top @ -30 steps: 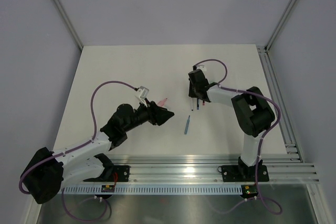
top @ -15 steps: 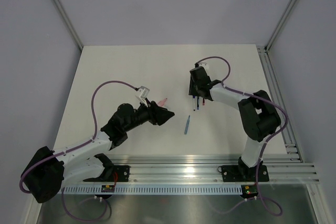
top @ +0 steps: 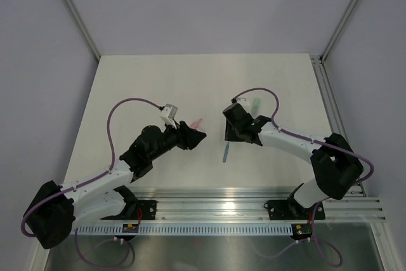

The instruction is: Insert the pens into the pen caps

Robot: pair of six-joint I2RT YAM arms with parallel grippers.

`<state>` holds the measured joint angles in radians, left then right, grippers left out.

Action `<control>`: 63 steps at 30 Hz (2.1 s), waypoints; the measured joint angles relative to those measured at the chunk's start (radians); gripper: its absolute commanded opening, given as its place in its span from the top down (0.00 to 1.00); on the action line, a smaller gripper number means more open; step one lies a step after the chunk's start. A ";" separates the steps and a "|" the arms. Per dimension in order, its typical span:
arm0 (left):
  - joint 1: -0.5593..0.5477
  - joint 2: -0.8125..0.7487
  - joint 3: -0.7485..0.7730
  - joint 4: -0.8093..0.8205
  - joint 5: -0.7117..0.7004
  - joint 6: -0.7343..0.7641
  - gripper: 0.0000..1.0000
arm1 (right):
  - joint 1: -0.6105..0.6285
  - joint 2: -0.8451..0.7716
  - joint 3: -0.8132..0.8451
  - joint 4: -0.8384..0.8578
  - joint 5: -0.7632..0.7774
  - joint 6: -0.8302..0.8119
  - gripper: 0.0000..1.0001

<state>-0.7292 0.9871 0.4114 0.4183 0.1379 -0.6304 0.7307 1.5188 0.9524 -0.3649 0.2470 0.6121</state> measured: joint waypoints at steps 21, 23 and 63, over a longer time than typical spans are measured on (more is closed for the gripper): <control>0.000 0.001 0.010 -0.030 -0.018 0.009 0.46 | 0.091 0.241 0.088 -0.127 0.060 0.141 0.88; 0.000 0.003 0.013 -0.029 -0.014 0.009 0.47 | 0.091 0.241 0.088 -0.124 0.061 0.147 0.95; 0.001 0.261 0.083 0.173 0.352 -0.109 1.00 | 0.197 -0.395 -0.167 0.304 -0.006 0.140 1.00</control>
<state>-0.7284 1.2476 0.4946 0.5915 0.4904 -0.7395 0.9279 1.1240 0.7849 -0.0612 0.2413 0.7521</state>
